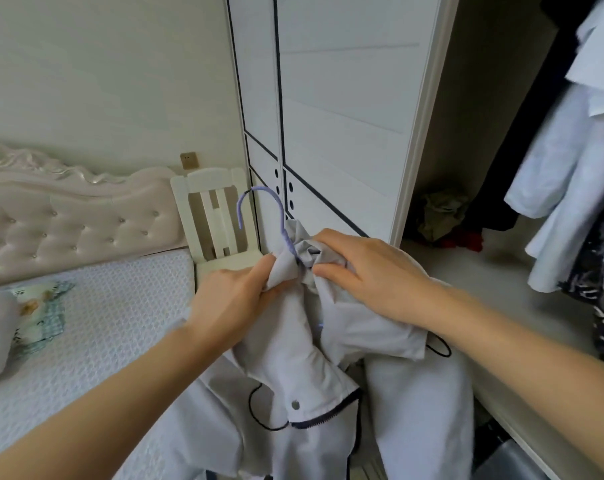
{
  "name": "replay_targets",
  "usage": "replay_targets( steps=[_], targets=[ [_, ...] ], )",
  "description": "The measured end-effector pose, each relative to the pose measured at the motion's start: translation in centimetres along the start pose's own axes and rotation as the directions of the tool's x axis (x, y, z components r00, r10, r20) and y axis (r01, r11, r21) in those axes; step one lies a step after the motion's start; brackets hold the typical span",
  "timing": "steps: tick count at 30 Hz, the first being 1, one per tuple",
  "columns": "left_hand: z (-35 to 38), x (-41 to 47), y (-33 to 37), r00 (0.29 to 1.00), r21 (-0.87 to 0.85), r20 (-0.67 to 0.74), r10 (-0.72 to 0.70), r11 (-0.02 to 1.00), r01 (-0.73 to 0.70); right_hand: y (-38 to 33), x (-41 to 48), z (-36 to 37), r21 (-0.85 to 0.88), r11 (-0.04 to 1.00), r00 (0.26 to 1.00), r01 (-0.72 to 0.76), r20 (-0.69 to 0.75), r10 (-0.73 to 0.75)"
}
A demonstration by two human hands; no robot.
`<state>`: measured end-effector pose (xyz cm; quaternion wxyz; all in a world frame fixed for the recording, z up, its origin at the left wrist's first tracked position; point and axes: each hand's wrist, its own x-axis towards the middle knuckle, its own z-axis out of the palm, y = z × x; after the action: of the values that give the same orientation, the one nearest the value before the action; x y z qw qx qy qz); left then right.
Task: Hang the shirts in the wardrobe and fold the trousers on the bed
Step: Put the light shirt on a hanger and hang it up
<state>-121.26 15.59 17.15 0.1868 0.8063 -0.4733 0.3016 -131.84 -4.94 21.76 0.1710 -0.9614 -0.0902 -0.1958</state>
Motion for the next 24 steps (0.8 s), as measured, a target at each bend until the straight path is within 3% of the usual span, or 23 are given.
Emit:
replay_targets(
  steps=[4, 6, 8, 10, 12, 15, 19, 24],
  targets=[
    [-0.3, 0.1, 0.1, 0.996, 0.017, 0.011, 0.090, 0.996, -0.090, -0.6, -0.7, -0.5, -0.059, 0.998, 0.996, -0.012, 0.090, 0.017],
    [-0.6, 0.0, 0.0, 0.999, -0.008, -0.002, 0.048, 0.999, -0.048, 0.2, -1.8, -1.4, -0.226, 0.974, 0.995, -0.029, 0.085, 0.049],
    [-0.8, 0.2, -0.6, 1.000, -0.024, -0.013, -0.010, 1.000, 0.010, 1.3, -3.0, -2.4, -0.424, 0.902, 0.996, -0.079, -0.059, 0.059],
    [-1.2, 0.7, -1.4, 0.998, -0.017, -0.021, -0.059, 0.998, 0.058, 2.0, -4.1, -3.1, -0.487, 0.859, 0.968, -0.159, -0.247, 0.039],
    [-1.6, 1.1, -2.2, 0.994, -0.003, -0.016, -0.109, 0.994, 0.109, 2.5, -5.1, -3.2, -0.492, 0.840, 0.938, -0.228, -0.343, 0.054],
    [-2.1, 1.9, -2.8, 0.984, -0.027, -0.024, -0.179, 0.984, 0.178, 2.8, -6.4, -2.7, -0.495, 0.837, 0.954, -0.233, -0.283, 0.099],
    [-2.5, 2.5, -2.2, 0.991, -0.043, -0.111, -0.069, 0.997, 0.065, 3.7, -7.1, -2.7, -0.457, 0.862, 0.970, -0.219, -0.197, 0.142],
    [-2.9, 3.1, -1.5, 0.988, -0.072, -0.123, 0.096, 0.992, -0.106, 5.2, -7.7, -3.5, -0.400, 0.885, 0.937, -0.237, -0.334, 0.100]
  ],
)
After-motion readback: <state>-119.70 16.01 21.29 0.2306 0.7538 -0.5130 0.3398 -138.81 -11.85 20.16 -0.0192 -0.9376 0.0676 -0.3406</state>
